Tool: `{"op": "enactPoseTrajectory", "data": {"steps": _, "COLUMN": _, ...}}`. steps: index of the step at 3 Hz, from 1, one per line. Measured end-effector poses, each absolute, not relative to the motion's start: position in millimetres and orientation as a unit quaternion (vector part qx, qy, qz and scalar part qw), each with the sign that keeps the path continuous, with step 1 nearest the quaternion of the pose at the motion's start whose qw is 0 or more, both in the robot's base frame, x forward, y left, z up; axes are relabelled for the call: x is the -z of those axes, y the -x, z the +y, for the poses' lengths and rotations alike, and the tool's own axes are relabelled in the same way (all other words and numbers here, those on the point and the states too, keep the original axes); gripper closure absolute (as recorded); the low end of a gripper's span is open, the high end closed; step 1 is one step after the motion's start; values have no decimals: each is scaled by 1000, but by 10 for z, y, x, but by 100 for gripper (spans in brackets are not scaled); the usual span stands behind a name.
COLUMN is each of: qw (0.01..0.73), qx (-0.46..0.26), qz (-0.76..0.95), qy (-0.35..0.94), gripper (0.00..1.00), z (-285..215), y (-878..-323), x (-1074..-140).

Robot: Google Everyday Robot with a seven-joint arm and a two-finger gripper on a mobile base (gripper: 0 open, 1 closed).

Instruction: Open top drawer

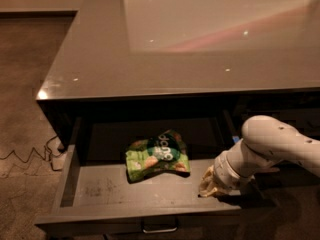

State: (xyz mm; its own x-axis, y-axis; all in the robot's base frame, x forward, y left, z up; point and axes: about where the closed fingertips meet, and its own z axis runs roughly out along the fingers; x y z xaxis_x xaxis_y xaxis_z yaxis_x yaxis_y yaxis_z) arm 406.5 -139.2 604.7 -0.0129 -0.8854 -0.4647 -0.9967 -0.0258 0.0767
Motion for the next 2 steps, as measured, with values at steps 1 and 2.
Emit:
{"op": "enactPoseTrajectory", "data": {"steps": 1, "qw": 141, "qx": -198, "qz": 684, "qy": 688, "gripper": 100, "z": -1391, "y": -4069, "x": -6047}}
{"op": "enactPoseTrajectory", "data": {"steps": 2, "qw": 138, "qx": -199, "qz": 687, "qy": 686, "gripper": 100, "z": -1407, "y": -3922, "x": -6057}}
